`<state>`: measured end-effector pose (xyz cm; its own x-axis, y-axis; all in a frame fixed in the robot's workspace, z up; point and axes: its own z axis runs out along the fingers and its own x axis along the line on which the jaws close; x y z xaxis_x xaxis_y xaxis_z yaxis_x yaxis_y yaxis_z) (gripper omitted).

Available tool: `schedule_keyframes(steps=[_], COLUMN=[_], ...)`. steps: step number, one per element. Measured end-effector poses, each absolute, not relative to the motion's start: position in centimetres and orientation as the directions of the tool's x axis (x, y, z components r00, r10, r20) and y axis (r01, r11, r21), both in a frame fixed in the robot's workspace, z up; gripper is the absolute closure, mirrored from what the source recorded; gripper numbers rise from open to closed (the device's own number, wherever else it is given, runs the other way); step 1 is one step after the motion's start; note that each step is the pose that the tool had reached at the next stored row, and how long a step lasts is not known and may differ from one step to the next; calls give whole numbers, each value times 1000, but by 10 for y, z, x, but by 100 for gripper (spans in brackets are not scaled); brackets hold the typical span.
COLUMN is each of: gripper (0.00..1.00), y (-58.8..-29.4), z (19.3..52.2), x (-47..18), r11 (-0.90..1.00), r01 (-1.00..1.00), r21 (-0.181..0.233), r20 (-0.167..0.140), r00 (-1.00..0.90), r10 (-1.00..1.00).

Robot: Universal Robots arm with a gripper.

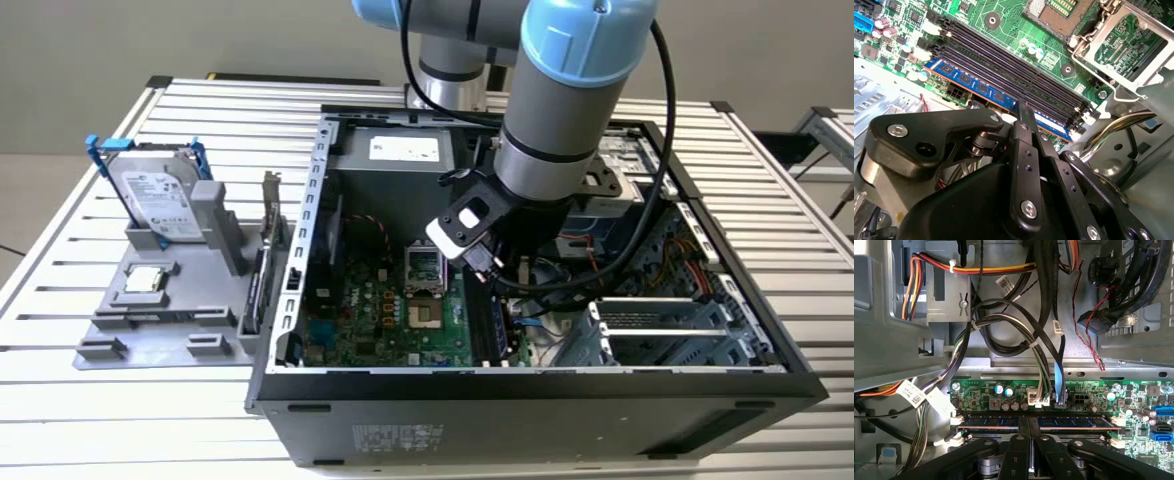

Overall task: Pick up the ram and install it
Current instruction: 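Press down the ram until it locks into place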

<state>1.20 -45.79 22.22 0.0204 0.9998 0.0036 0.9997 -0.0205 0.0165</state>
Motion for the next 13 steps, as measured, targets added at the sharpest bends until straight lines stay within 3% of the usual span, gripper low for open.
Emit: schedule_keyframes(steps=[13], gripper=[100], y=[-458], z=[222], x=[12], r11=[-21], r01=[1000], r21=[17], r20=[4], r00=[20], r10=[1000])
